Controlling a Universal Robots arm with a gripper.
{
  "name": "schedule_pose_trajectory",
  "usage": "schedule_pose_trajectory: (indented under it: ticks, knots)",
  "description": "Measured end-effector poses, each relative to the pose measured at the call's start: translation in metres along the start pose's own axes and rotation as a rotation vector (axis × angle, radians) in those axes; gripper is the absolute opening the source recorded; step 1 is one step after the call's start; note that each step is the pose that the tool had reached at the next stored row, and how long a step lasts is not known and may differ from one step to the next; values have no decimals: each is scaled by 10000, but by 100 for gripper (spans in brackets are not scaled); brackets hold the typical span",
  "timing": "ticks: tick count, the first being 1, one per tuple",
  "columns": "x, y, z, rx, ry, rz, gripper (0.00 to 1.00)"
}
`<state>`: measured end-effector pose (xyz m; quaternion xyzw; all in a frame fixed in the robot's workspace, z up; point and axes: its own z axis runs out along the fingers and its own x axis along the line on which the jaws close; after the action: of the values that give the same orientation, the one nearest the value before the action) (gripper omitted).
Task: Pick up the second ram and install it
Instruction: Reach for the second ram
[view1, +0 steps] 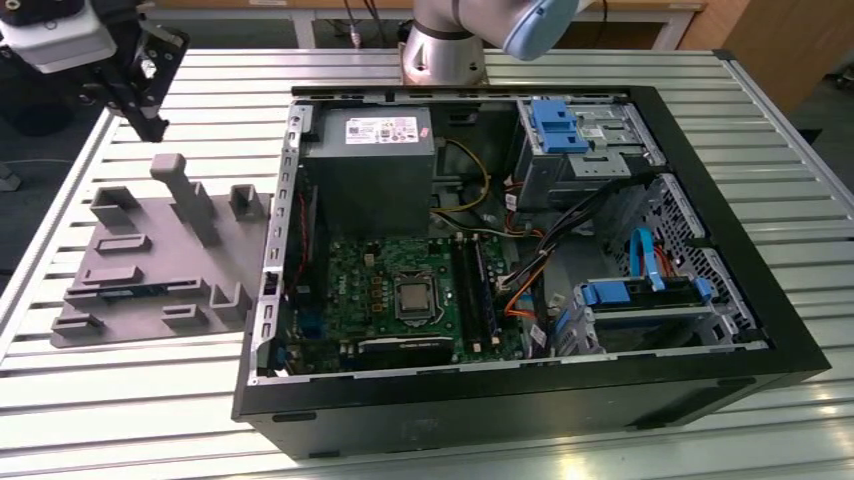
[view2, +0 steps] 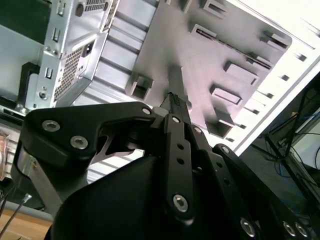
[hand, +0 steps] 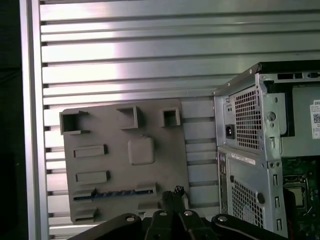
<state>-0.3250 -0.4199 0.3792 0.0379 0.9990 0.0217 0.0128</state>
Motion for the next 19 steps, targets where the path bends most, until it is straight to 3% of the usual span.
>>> schedule_pose_trajectory:
  ticks: [5,11,19]
  knots:
    - [156,-80,42,0,8,-3,11]
    - [236,-130,124,5,118,-120,11]
    - [439,-239,216,6,137,-123,11]
